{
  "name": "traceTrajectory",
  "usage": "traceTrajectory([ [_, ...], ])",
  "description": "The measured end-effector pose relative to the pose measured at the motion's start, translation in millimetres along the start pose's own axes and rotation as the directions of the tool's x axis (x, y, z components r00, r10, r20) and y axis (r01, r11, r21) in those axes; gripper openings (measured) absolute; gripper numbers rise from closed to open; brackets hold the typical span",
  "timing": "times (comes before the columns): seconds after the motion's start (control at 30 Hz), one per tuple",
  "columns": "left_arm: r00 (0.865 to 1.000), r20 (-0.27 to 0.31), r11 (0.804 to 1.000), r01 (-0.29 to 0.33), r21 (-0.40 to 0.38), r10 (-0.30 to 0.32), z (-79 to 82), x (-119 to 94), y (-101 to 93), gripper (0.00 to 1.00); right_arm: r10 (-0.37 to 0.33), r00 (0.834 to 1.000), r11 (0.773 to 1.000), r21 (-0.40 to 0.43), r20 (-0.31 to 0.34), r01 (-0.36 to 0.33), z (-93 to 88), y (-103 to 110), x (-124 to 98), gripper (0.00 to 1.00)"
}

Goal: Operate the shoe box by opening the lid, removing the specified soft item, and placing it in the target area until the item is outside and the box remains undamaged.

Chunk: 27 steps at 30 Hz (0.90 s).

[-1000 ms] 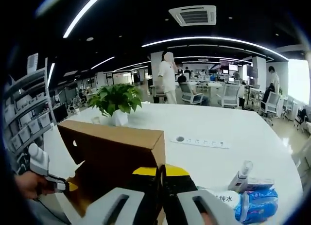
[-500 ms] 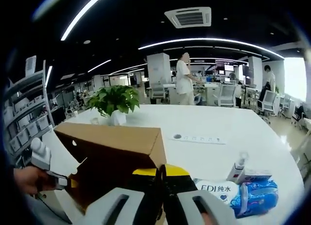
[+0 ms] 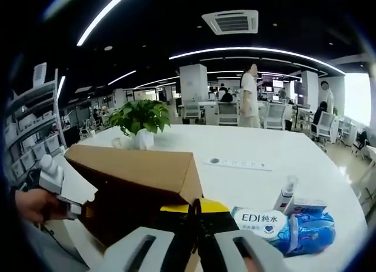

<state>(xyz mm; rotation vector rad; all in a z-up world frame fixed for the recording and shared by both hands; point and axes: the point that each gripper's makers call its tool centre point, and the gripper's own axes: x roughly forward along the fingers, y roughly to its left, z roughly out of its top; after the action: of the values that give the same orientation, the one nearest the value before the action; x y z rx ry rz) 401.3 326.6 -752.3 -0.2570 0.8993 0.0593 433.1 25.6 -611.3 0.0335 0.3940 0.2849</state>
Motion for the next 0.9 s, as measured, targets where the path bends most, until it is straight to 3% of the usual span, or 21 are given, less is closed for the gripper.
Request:
traceTrajectory([
  [0.23, 0.999, -0.010, 0.999, 0.042, 0.013, -0.042, 1.4, 1.0, -0.4, 0.07, -0.005, 1.000, 1.000, -0.014, -0.015, 0.004, -18.0, 2.4, -7.1, 0.00],
  [0.63, 0.996, -0.017, 0.994, 0.093, 0.052, -0.092, 2.7, 1.2, -1.9, 0.09, -0.002, 1.000, 0.999, -0.033, -0.004, 0.002, -21.7, 3.8, -7.6, 0.00],
  [0.9, 0.992, -0.018, 0.991, 0.122, 0.047, -0.122, 4.1, 0.5, -0.6, 0.10, 0.004, 1.000, 1.000, -0.021, -0.019, -0.004, -34.3, 6.4, -10.6, 0.00],
])
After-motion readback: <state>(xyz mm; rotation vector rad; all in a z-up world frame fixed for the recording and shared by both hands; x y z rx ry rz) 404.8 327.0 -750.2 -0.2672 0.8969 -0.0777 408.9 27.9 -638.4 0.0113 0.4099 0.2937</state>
